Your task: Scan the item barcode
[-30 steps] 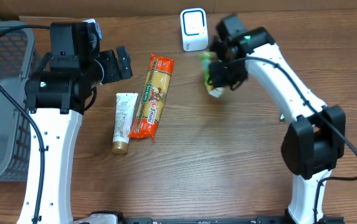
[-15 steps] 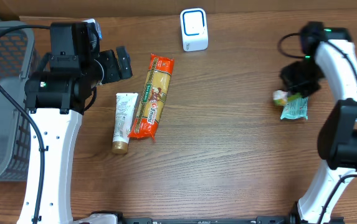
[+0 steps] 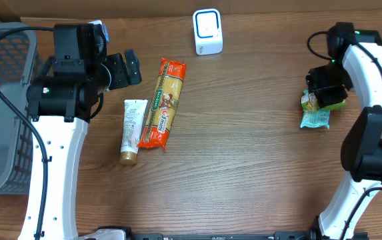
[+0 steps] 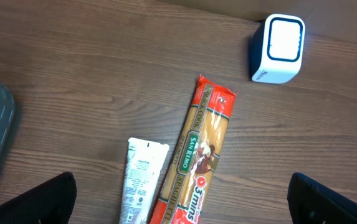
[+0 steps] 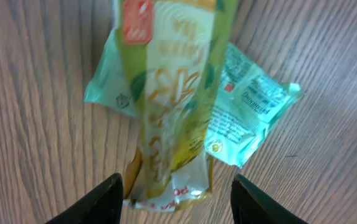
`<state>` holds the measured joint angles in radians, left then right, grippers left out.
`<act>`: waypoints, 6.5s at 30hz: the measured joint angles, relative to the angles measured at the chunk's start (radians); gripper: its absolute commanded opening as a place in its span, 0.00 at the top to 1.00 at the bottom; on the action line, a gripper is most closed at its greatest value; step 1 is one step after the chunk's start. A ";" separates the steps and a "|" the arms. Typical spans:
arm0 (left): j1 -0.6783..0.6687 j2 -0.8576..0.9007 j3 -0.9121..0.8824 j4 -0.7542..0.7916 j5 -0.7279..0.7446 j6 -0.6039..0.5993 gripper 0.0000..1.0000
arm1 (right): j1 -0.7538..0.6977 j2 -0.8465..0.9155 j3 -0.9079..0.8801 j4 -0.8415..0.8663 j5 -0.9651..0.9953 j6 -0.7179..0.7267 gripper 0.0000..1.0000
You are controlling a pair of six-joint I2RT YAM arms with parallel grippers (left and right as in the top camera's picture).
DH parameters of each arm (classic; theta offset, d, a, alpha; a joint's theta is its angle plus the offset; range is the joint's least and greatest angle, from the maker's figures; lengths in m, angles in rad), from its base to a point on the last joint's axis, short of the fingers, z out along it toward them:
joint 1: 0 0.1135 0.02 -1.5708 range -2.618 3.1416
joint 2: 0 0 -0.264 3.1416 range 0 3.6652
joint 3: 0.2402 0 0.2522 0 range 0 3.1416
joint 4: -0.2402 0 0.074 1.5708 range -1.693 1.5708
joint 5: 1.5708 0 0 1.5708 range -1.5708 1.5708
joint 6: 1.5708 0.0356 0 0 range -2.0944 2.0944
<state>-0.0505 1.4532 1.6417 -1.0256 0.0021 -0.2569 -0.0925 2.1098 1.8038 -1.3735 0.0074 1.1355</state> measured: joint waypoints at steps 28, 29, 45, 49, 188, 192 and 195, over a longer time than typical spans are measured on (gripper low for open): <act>0.000 0.000 0.000 0.000 0.000 0.000 0.00 | 0.680 0.070 0.178 0.471 -0.175 -0.314 0.00; 0.000 0.000 0.000 0.000 0.000 0.000 0.00 | 0.703 0.089 0.178 0.496 -0.175 -0.311 0.00; 0.000 0.000 0.000 0.000 0.000 0.000 0.00 | 0.827 0.277 0.171 0.657 -0.122 -0.333 0.00; 0.000 0.000 0.000 0.000 0.000 0.000 0.00 | 0.846 0.297 0.166 0.661 -0.103 -0.348 0.10; 0.000 0.000 0.000 0.000 0.000 0.000 0.00 | 0.303 -0.052 -0.131 0.228 -0.680 -1.213 0.00; 0.000 0.000 0.000 0.000 0.000 0.000 0.01 | 0.415 -0.076 -0.127 0.225 -0.587 -1.213 0.00; 0.000 0.000 0.000 0.000 0.000 0.000 0.00 | 0.506 -0.076 -0.146 0.268 -0.526 -1.212 0.05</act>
<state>-0.0505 1.4532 1.6417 -1.0256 0.0021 -0.2569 0.4133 2.0338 1.6577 -1.1053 -0.5186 -0.0769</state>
